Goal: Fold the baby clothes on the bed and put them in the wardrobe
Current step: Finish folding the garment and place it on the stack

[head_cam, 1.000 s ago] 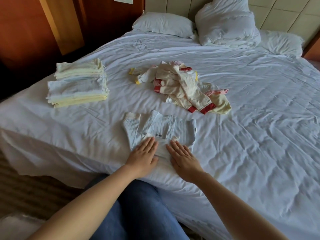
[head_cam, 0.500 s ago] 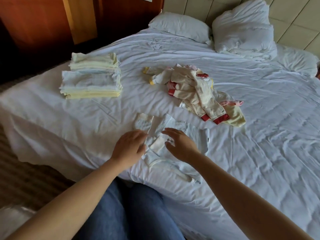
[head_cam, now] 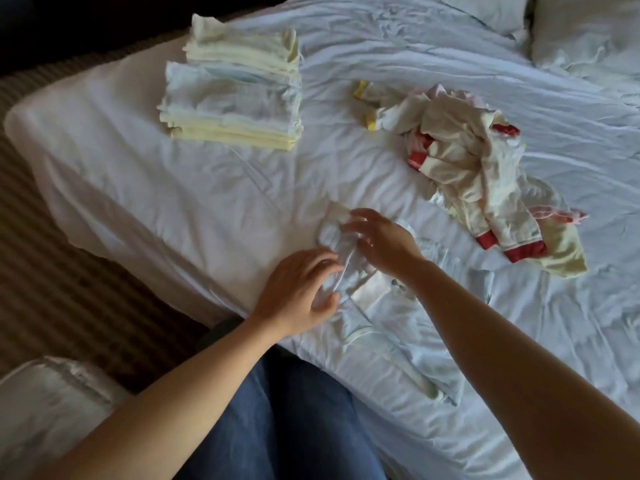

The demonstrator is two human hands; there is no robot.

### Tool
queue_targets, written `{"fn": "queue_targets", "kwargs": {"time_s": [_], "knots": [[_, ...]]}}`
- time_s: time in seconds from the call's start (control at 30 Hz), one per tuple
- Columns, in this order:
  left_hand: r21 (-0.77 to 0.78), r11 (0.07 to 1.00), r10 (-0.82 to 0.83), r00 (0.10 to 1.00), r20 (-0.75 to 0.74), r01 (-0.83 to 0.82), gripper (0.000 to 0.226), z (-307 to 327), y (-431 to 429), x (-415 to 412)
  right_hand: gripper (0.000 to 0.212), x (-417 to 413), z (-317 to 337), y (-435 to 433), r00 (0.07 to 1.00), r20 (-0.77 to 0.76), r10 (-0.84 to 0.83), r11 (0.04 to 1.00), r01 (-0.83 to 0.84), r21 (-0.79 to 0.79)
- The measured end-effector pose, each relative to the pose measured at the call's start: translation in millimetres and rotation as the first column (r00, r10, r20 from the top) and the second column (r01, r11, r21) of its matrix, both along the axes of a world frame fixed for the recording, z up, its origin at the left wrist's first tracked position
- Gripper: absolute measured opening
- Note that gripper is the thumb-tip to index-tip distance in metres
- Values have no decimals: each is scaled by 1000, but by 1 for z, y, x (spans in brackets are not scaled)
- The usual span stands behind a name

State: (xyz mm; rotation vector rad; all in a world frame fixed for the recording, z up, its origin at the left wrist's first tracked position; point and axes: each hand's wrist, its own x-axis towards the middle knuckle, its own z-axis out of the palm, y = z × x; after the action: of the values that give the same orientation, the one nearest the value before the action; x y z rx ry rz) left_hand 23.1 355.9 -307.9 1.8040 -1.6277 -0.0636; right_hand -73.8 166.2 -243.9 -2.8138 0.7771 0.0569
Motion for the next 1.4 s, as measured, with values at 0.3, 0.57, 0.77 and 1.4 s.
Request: {"fn": "queue_targets", "kwargs": {"time_s": [0.3, 0.57, 0.77, 1.4], "knots": [[-11, 1000, 17, 1000, 1, -17, 54, -1, 2, 1, 29, 11, 2, 6, 979, 199, -49, 999, 45, 25], [74, 995, 61, 998, -15, -60, 90, 13, 6, -4, 30, -30, 56, 27, 949, 304, -78, 996, 90, -26], [231, 965, 142, 987, -76, -121, 88, 40, 3, -24, 25, -72, 81, 38, 898, 418, -138, 987, 160, -19], [565, 823, -315, 875, 367, 59, 69, 44, -14, -73, 14, -225, 4, 100, 931, 278, -238, 926, 304, -226]]}}
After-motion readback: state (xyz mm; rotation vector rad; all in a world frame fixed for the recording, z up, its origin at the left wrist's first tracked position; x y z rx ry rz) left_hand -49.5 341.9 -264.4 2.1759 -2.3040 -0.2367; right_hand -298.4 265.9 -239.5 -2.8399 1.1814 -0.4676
